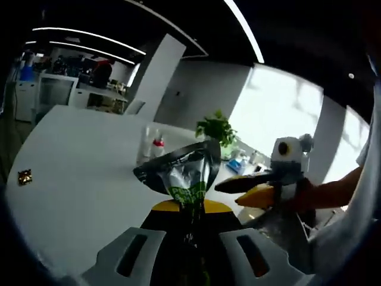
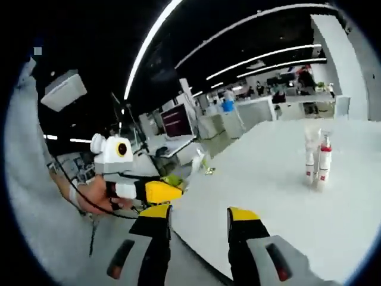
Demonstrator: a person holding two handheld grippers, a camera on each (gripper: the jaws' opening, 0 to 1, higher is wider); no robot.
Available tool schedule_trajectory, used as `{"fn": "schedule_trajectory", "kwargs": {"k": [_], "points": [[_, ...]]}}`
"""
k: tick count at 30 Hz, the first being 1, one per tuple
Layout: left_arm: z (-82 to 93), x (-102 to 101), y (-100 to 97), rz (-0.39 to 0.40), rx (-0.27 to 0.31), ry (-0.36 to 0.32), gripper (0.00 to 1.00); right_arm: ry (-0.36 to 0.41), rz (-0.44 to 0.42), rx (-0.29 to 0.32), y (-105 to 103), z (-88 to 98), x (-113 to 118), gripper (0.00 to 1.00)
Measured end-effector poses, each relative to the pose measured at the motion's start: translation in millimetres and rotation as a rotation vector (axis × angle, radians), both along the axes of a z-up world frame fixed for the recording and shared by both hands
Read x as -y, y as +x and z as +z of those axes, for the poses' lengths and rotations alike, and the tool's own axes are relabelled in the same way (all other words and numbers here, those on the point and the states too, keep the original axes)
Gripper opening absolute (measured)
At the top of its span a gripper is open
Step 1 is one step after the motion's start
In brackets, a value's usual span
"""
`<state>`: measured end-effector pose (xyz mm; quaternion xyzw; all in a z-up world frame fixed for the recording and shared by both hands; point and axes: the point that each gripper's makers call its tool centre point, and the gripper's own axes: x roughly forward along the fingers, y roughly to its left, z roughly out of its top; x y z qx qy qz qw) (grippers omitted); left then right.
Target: Arrange the skincare products in the storage area until every visible bottle or jar stands upright without overlapping.
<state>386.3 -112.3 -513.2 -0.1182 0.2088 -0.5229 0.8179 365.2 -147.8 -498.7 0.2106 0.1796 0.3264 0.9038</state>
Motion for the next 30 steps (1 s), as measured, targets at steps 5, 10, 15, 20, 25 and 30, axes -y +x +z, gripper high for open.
{"fn": "schedule_trajectory", "kwargs": {"k": [5,10,15,20,25,30], "points": [[-7.3,-1,-8.9,-0.049,0.034,0.035,0.08,0.199,-0.029,-0.047,5,3.8,-17,0.29],[-7.6,5,-11.1,-0.098,0.028,0.029,0.08,0.224,-0.014,-0.049,5,5.2,-18,0.22],[-7.6,10,-19.3,-0.138,0.066,0.046,0.08,0.338,-0.058,-0.082,11,5.6,-5,0.18],[-17.8,13,-24.8,-0.172,0.105,0.121,0.09,0.354,-0.036,-0.154,9,-6.9,-6,0.04],[-16.4,16,-26.6,-0.192,0.087,0.091,0.14,0.367,-0.043,-0.161,6,-4.0,0,0.0],[-13.1,19,-26.7,-0.204,-0.006,0.018,0.27,0.392,-0.057,-0.165,6,0.5,8,0.0]]}}
